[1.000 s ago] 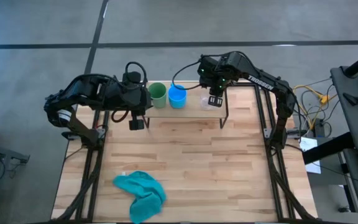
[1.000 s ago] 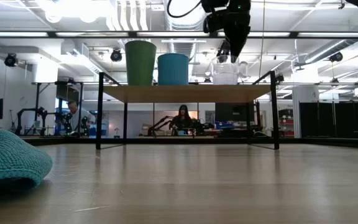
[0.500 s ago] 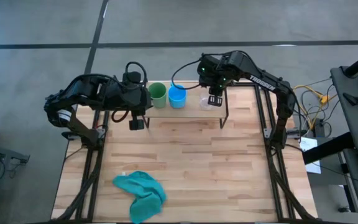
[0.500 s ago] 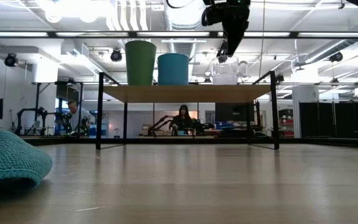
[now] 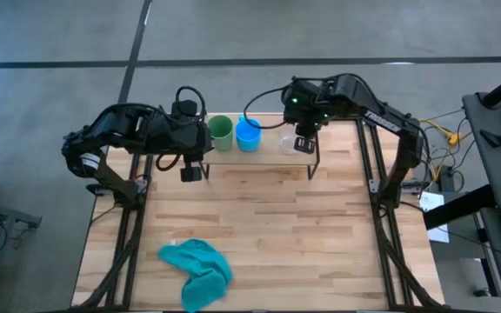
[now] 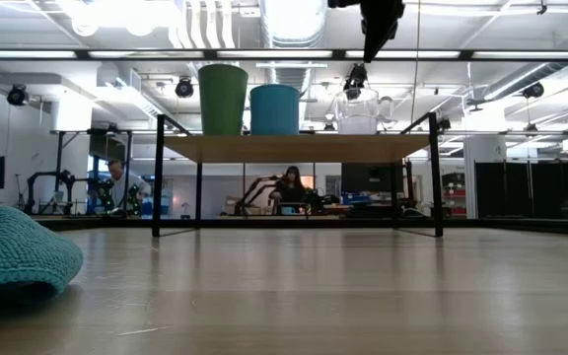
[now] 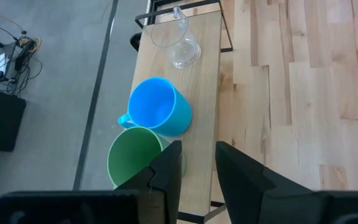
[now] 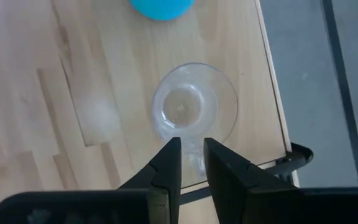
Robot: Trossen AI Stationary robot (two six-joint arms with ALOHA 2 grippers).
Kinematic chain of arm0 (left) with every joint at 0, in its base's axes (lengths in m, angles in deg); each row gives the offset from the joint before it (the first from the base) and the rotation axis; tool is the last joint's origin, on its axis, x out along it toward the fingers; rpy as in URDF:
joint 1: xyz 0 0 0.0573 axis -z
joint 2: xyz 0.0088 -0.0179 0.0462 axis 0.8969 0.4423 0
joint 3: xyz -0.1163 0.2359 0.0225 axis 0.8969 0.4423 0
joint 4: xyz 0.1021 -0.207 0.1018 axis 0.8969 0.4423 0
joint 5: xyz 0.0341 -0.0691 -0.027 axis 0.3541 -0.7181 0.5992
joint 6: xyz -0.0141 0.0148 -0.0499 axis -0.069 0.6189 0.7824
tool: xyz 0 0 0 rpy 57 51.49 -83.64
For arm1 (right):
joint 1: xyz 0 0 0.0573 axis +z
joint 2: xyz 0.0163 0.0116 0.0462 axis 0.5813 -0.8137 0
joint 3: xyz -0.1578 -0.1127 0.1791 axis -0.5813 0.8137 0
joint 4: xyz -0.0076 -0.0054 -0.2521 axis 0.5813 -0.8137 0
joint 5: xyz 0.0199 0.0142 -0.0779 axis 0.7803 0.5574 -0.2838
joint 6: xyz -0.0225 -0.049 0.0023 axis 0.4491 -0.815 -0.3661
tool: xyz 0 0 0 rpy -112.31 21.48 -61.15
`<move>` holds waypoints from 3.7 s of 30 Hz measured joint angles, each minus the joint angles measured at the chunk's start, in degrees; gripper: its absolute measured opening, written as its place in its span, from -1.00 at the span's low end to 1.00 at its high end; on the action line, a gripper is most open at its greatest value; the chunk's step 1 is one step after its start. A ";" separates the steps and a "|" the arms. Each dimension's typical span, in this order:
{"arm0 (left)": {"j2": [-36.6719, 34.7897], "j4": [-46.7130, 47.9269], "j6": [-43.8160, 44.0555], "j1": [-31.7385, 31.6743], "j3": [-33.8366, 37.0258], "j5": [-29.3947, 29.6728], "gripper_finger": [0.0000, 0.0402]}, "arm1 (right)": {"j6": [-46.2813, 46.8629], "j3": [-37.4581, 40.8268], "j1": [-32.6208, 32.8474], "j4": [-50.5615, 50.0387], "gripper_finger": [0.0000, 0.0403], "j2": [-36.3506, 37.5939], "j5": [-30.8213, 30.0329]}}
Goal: Stack small to large cups/mugs on shelf
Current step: Put the transparent cup on the shelf, then return to Home Position
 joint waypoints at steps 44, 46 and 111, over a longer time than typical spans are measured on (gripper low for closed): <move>0.00 0.23 -0.55 0.00 0.00 -0.02 -0.58 | 5.43 20.02 2.26 2.73 -0.70 2.02 -3.77; 0.00 0.23 -0.54 0.00 0.00 -0.03 -0.58 | 4.70 20.02 2.26 3.16 -0.70 2.02 -5.06; -1.90 -0.09 14.28 -0.15 0.02 1.40 -0.58 | 24.96 11.51 7.07 5.93 -0.72 28.53 -7.28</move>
